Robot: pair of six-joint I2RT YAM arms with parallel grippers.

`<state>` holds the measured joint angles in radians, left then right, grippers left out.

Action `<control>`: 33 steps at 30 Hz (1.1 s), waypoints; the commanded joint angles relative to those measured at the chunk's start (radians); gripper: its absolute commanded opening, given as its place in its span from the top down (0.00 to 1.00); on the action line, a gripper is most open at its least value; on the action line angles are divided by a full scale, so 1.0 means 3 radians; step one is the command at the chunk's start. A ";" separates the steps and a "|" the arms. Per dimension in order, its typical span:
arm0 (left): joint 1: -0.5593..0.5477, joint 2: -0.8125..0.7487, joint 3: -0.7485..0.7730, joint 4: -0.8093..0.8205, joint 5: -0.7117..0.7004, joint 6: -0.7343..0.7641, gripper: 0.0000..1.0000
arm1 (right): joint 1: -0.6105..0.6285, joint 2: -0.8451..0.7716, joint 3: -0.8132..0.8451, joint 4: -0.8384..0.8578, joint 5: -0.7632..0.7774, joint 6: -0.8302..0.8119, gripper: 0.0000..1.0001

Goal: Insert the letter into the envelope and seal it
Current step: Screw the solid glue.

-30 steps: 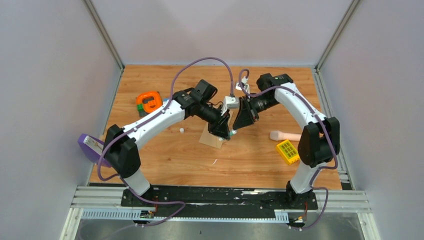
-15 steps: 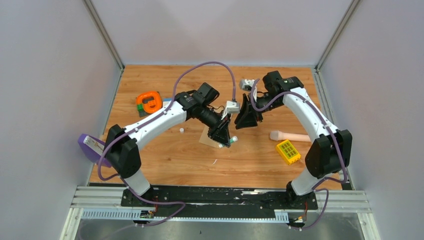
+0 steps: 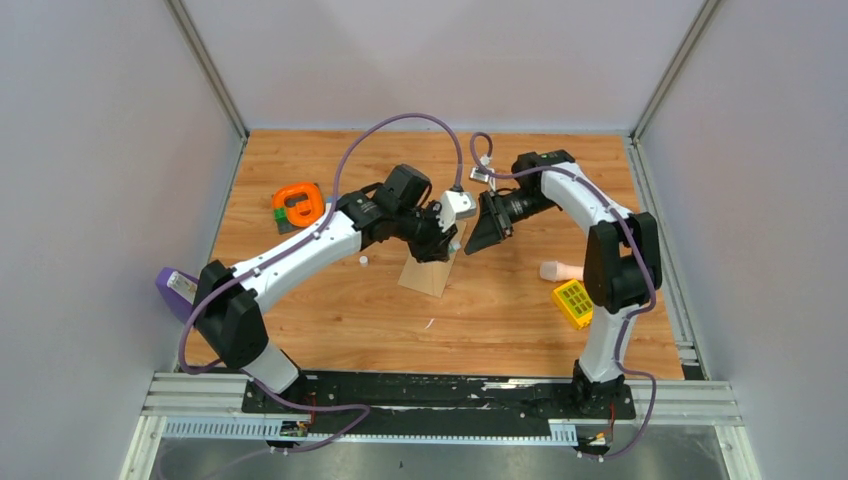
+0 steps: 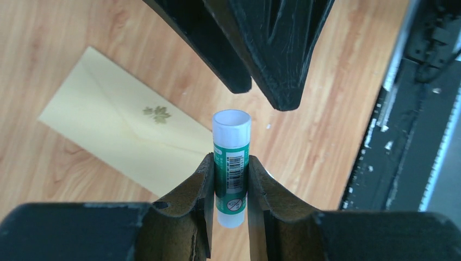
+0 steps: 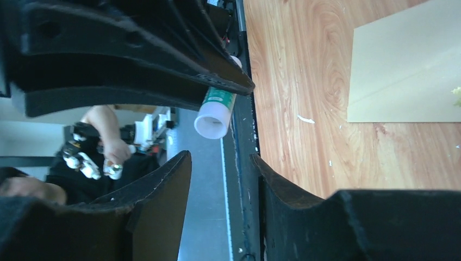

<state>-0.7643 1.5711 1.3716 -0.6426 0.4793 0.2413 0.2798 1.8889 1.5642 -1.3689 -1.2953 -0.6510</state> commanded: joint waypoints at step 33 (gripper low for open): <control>-0.0455 0.0126 0.0118 0.0148 -0.1232 0.0181 1.00 | 0.0046 0.0576 0.0408 -0.0013 0.0072 0.0595 0.64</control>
<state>-0.8890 1.6096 1.3624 -0.6106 0.1184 0.2764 0.2813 2.0502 1.6764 -1.4029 -1.2797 -0.4892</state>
